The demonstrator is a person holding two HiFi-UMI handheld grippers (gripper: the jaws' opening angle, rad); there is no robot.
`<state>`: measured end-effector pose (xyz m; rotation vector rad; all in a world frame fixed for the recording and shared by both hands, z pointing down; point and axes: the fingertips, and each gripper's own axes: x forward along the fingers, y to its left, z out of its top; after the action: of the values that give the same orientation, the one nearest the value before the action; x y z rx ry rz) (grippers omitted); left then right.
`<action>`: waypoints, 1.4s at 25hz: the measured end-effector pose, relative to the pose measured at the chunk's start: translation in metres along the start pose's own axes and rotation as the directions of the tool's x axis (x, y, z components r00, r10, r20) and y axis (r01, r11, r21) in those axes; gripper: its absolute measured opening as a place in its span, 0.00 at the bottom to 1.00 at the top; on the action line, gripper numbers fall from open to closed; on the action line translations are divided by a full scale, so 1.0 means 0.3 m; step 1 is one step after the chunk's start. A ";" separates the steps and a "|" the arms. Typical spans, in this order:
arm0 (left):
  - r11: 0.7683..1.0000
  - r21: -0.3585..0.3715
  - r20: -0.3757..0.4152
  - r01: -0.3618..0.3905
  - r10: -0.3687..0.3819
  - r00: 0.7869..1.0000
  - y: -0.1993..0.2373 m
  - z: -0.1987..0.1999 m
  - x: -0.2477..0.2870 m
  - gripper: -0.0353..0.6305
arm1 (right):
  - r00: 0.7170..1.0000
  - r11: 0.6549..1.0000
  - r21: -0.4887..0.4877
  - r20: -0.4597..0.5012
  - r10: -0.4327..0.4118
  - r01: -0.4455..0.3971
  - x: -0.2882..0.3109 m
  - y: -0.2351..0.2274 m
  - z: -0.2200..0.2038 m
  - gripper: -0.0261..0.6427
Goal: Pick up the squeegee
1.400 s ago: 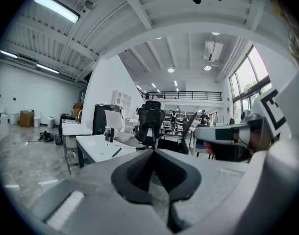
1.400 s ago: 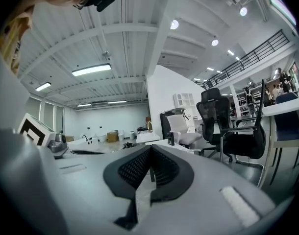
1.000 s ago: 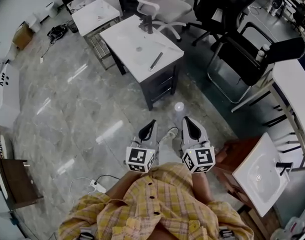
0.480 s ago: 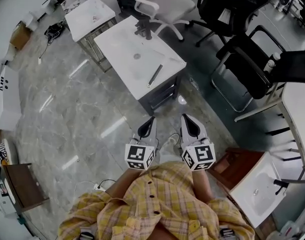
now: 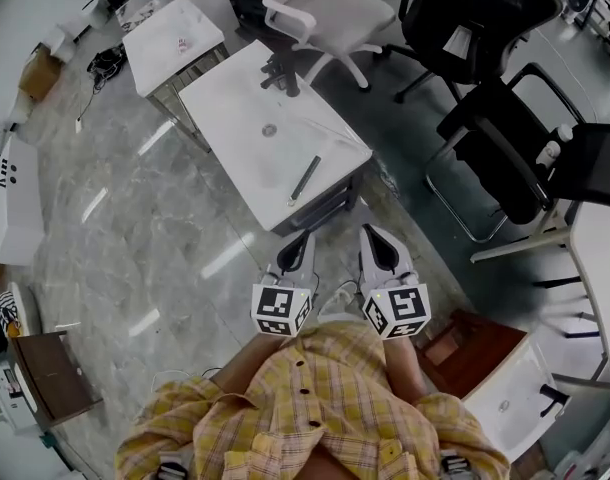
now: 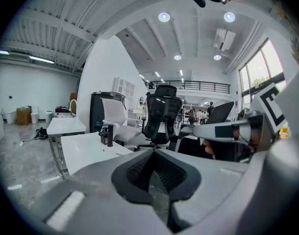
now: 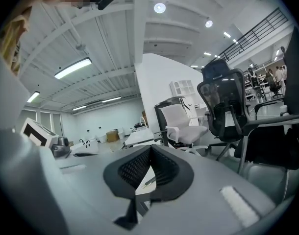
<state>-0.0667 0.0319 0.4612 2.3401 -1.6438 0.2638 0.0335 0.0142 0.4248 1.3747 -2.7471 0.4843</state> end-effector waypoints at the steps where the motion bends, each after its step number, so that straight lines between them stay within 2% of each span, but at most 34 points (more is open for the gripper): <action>1: 1.000 0.002 0.001 -0.001 0.001 1.000 0.008 0.007 0.022 0.05 | 1.000 1.000 -0.001 0.000 0.002 -0.002 0.019 -0.013 0.006 0.03; 10: 1.000 0.011 -0.020 0.009 -0.009 1.000 0.022 0.033 0.181 0.05 | 1.000 1.000 0.014 -0.014 -0.010 0.010 0.112 -0.127 0.026 0.03; 19: 1.000 0.013 -0.061 0.016 -0.015 0.998 0.037 0.033 0.238 0.05 | 0.998 0.998 0.051 -0.054 -0.032 0.035 0.151 -0.150 -0.026 0.03; 35: 1.000 0.000 -0.141 0.023 -0.023 0.990 0.247 0.042 0.510 0.05 | 0.990 0.994 0.066 -0.113 -0.083 0.091 0.419 -0.256 -0.033 0.03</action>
<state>-0.0845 -0.1322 0.5036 2.2831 -1.5498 0.4167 0.0164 -0.1235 0.4753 1.4298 -2.5950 0.6379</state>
